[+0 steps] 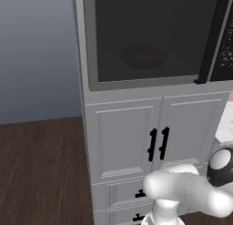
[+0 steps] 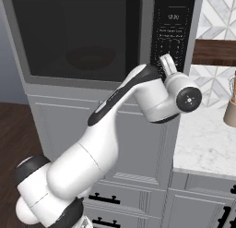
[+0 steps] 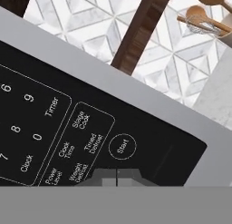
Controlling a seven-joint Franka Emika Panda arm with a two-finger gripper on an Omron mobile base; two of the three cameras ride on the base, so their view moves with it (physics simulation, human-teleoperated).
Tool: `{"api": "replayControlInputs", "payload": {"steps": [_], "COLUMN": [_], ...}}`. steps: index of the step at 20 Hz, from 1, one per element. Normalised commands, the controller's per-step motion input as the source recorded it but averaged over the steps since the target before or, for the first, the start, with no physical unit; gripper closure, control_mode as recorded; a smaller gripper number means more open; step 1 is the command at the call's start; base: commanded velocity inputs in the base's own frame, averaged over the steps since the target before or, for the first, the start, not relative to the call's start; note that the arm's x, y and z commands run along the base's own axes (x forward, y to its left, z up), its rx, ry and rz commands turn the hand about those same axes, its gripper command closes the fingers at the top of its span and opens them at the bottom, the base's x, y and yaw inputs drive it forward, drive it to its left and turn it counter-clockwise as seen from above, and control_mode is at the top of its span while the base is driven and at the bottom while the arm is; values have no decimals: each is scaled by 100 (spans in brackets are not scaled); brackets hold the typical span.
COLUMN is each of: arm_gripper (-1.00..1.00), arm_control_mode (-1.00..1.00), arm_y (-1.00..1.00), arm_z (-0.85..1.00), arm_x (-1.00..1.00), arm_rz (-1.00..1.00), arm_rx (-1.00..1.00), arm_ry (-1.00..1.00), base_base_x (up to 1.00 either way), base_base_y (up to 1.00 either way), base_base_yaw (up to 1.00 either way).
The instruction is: Open the microwave, place the bowl with waffle inside the microwave, then close the microwave door and turn it on.
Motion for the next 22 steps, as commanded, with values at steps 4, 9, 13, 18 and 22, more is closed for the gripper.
{"api": "replayControlInputs", "payload": {"steps": [4, 9, 13, 18, 22], "arm_gripper": [100, 100, 100, 100, 100], "arm_control_mode": [-100, -100, -100, -100, -100], "arm_y": [0, 0, 2, 6, 19], "arm_z": [-27, -37, -54, -70, -91], "arm_x": [53, 77, 100, 100, 100], "arm_rz": [0, 0, 0, 0, 0], "arm_rx": [0, 0, -4, -5, -10], "arm_ry": [0, 1, 12, 16, 19], "base_base_x": [0, 0, 0, 0, 0], "base_base_y": [0, 0, 0, 0, 0], "base_base_yaw": [0, 0, 0, 0, 0]}}
